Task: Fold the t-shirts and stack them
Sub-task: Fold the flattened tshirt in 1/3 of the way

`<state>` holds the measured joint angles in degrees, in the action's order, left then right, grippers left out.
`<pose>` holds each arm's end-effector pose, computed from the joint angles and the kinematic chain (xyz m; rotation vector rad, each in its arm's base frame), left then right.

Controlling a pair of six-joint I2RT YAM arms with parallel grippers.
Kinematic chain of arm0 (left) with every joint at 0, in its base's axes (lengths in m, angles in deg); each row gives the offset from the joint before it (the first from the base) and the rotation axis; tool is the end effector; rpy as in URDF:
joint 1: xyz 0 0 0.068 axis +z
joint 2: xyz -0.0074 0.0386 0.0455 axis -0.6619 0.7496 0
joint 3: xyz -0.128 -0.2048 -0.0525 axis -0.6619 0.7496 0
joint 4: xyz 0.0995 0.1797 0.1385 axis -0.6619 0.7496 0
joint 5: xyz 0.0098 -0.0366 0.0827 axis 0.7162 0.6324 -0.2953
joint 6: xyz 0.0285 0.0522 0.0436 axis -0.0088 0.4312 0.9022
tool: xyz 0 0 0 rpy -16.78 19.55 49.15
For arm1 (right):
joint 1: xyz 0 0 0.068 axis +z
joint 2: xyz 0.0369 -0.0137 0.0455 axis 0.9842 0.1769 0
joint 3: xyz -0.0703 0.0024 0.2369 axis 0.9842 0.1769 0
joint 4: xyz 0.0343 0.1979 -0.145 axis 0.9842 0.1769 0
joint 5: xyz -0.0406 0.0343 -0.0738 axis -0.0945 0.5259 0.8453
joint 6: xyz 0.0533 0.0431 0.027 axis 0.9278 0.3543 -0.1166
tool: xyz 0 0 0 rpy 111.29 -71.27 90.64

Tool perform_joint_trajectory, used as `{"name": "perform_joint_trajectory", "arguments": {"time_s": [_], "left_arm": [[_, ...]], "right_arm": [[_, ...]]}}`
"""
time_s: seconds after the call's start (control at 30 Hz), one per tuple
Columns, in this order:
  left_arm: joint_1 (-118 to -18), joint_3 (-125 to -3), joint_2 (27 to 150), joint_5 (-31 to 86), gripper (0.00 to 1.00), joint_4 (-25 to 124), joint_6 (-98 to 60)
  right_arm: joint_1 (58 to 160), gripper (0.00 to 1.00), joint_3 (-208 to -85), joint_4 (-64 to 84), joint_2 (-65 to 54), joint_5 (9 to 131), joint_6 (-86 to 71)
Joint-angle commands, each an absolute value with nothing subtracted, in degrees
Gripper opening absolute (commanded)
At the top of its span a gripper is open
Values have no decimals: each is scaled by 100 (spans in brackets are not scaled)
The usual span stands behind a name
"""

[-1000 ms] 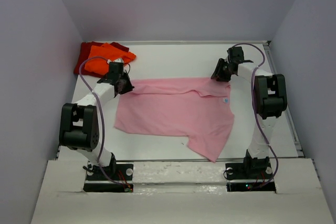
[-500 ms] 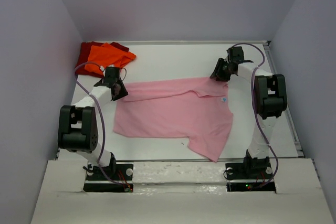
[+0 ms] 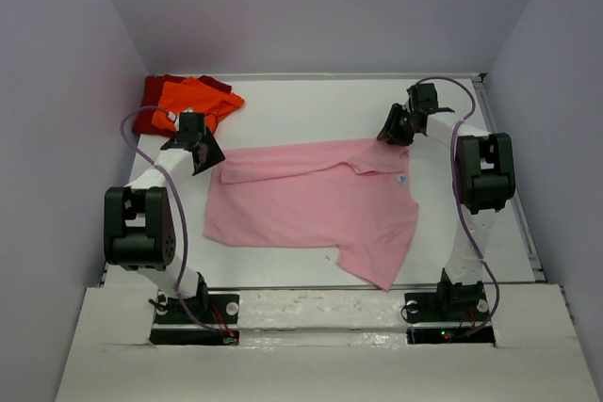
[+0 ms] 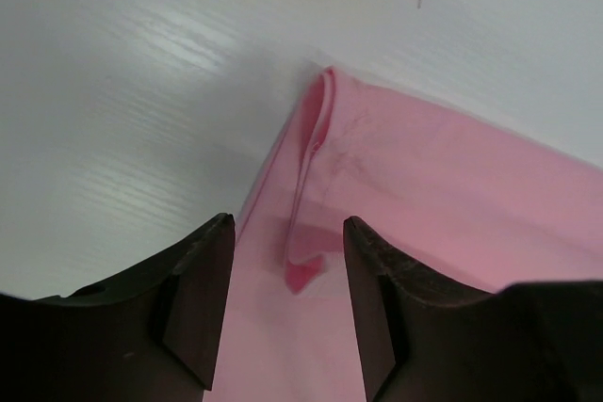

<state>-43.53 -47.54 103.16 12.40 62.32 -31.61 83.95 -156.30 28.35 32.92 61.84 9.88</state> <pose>0.3406 -0.0051 0.1736 -0.5022 2.2983 -0.0822 0.4398 0.0484 0.1366 0.3206 2.5038 0.5412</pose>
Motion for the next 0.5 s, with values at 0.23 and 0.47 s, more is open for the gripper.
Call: {"name": "perform_joint_trajectory", "arguments": {"time_s": [0.23,0.47], "left_arm": [[-4355,-6131,11517,2640,57,5782,-3326],[-4347,-6843,12528,2888,56,5921,-3265]], "right_arm": [[8368,47,-15703,2624,3450,6139,1144],[8306,46,-16150,3019,3670,6728,1153]]}}
